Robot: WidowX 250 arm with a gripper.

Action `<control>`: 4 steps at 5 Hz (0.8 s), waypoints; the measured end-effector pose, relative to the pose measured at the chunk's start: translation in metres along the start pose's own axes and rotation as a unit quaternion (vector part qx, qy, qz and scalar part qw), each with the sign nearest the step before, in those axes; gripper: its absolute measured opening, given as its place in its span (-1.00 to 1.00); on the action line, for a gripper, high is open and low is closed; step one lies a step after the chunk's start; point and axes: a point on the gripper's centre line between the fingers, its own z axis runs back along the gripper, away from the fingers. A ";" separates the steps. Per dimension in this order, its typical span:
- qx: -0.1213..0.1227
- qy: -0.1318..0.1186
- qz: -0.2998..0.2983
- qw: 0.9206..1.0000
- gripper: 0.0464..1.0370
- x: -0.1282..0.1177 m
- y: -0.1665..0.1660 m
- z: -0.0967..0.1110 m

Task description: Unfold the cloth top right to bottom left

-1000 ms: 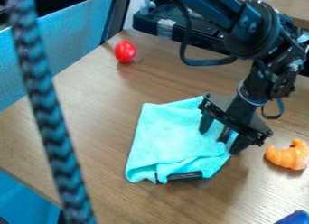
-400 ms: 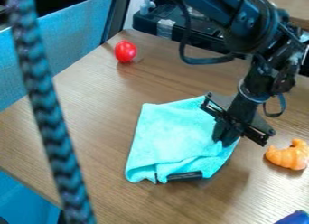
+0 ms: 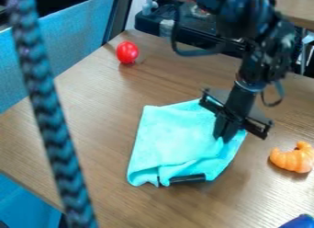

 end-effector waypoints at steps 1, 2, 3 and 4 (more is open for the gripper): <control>-0.032 -0.013 0.001 0.999 -0.98 -0.006 0.010 0.015; -0.056 -0.024 0.003 0.998 -0.98 -0.017 0.023 0.033; -0.066 -0.027 0.005 0.997 -0.98 -0.031 0.039 0.041; -0.072 -0.016 0.015 0.997 -0.98 -0.046 0.061 0.038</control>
